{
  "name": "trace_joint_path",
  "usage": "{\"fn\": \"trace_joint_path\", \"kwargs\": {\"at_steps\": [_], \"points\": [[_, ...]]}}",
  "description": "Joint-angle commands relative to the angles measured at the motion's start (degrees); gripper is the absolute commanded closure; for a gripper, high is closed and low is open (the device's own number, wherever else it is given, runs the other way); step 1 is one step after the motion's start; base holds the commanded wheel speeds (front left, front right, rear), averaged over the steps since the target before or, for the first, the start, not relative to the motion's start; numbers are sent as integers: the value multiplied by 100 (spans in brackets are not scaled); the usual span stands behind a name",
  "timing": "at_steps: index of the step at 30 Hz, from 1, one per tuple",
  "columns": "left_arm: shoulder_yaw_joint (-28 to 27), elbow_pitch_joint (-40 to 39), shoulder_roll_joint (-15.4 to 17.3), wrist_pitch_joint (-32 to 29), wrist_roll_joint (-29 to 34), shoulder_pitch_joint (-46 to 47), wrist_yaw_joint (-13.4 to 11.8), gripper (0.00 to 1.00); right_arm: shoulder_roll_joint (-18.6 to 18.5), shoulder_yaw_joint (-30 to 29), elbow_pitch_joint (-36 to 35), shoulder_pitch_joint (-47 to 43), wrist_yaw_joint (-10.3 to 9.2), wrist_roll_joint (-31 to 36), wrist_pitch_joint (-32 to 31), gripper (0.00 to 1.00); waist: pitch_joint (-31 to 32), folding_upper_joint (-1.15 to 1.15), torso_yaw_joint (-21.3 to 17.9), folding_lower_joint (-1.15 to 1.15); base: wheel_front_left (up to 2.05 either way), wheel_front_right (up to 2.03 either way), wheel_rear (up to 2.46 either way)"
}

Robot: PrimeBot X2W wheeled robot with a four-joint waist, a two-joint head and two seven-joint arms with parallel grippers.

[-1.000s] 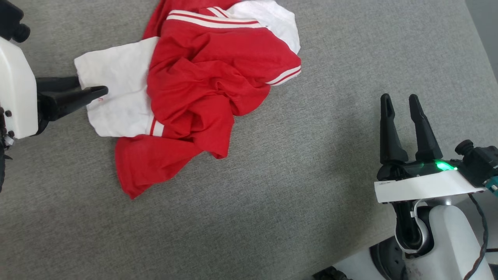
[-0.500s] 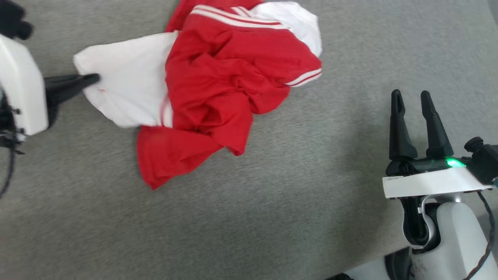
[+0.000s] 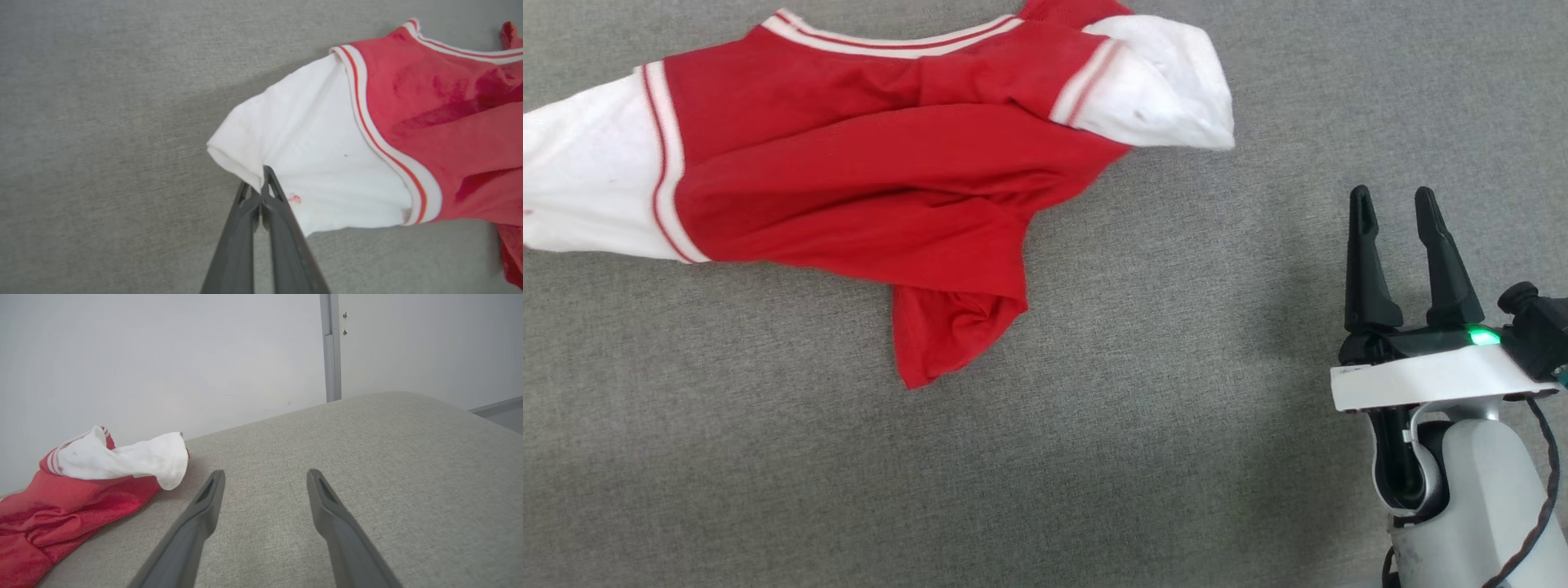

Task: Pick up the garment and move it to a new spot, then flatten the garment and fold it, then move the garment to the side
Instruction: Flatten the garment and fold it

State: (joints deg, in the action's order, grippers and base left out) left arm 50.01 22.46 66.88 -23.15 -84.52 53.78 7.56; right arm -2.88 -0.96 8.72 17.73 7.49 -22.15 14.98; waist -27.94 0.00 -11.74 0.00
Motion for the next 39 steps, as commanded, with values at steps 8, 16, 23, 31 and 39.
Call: {"fn": "trace_joint_path", "kwargs": {"at_steps": [8, 16, 23, 31, 39], "points": [[146, 789, 66, 662, 414, -263, -15, 100, -5, -104, -5, -105, 0, 166, 29, 0, 76, 0, 39, 0, 0, 0, 0], [246, 1034, -486, 1573, 629, -374, -15, 0, -5, -36, 5, -140, 0, 617, 29, 0, 229, 0, 190, 0, 0, 0, 0], [303, 1173, -887, 3040, 960, -787, -15, 0, -7, 258, 281, 18, -1, 1756, 29, 0, 430, 0, 501, 0, 0, 0, 0], [-973, 1117, -1967, 3835, 1865, -1278, -144, 0, -674, 820, 59, 516, -1, 2627, -1076, 0, 525, 0, 1130, 0, 0, 0, 0], [-3440, -191, -3664, 3837, 4340, -2938, -374, 0, -2087, 1554, -616, 859, -1, 1975, -2546, 0, 502, 0, 1682, 0, 0, 0, 0]]}}
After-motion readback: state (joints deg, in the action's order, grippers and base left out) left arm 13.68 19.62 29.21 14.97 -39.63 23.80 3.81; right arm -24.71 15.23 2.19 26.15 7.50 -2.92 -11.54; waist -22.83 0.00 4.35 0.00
